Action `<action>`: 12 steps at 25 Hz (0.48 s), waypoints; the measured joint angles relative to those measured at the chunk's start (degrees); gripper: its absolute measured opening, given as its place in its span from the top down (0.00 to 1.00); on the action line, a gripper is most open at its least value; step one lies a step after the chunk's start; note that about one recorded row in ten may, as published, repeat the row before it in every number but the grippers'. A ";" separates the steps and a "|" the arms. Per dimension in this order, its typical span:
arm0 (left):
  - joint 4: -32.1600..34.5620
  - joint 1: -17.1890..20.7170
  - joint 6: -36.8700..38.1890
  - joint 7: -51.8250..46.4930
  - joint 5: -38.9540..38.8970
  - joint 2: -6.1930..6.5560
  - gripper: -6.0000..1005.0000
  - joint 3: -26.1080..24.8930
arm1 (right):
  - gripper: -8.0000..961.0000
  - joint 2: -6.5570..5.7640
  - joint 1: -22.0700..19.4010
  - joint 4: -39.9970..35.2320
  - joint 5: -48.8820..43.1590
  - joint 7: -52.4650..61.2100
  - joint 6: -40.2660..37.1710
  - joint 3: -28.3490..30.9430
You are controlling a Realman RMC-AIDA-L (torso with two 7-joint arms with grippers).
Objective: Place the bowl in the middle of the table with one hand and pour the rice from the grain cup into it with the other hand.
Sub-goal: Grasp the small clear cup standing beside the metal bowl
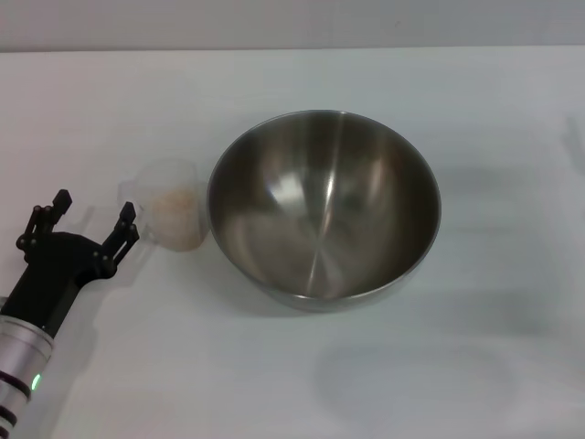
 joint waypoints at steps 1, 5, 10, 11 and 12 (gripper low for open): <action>0.09 -0.21 -0.24 0.00 0.00 0.01 0.21 -0.11 | 0.14 0.01 0.00 0.01 0.00 0.00 -0.01 0.00; 0.57 -1.36 -1.36 0.00 0.00 0.01 0.21 -0.53 | 0.14 0.02 0.00 0.04 0.00 0.02 -0.01 0.00; 0.65 -2.43 -2.56 0.00 0.01 -0.01 0.22 -1.35 | 0.14 0.02 0.07 0.04 0.00 0.04 -0.01 0.00; 0.65 -2.57 -2.74 0.00 0.00 -0.02 0.22 -1.62 | 0.14 0.02 0.10 0.04 0.00 0.04 -0.01 0.00; 0.66 -2.77 -2.94 0.00 0.01 -0.02 0.22 -1.96 | 0.14 0.02 0.14 0.04 0.00 0.05 -0.01 0.00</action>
